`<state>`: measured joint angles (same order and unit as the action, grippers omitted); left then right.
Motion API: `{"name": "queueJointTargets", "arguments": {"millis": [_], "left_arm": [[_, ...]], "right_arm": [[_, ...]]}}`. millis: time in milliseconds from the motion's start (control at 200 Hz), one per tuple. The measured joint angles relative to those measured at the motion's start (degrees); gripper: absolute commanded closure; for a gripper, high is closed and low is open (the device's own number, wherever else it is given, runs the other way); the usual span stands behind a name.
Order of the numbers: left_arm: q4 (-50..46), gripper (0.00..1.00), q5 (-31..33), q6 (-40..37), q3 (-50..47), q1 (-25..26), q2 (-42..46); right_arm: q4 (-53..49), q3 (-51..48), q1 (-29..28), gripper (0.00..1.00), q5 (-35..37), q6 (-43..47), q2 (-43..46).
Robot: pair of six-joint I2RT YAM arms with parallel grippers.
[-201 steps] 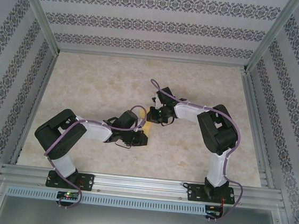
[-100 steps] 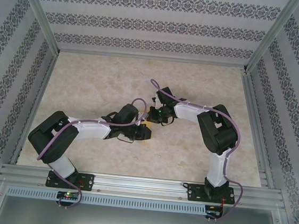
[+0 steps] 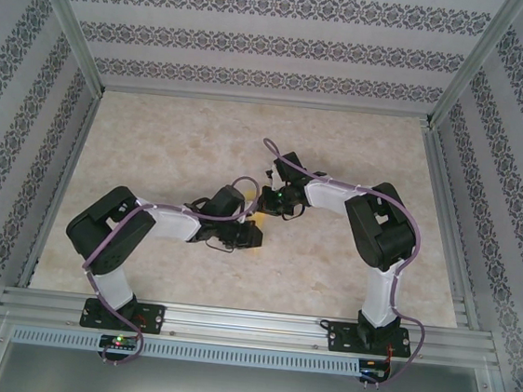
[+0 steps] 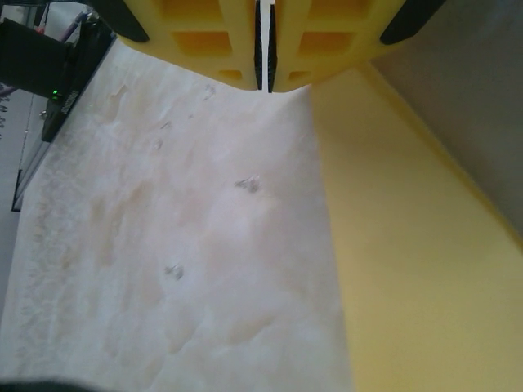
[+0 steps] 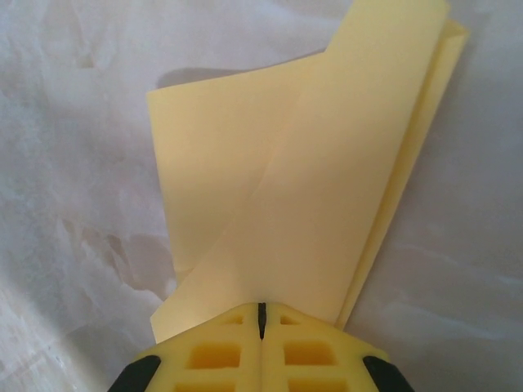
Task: Fold a paper plane with a square sheet of paper (fold left side to right side)
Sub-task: Fold the wing for the fifth time at the center of the table.
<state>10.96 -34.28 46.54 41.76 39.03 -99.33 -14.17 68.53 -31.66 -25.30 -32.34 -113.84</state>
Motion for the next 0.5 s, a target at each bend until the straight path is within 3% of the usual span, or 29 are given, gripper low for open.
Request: {"name": "queueJointTargets", "arguments": {"millis": [500], "left_arm": [[1.8, 0.85, 0.6, 0.0, -2.4, 0.7, 0.7]], "right_arm": [[-0.4, 0.3, 0.0, 1.0, 0.0, 0.0, -0.1]]}}
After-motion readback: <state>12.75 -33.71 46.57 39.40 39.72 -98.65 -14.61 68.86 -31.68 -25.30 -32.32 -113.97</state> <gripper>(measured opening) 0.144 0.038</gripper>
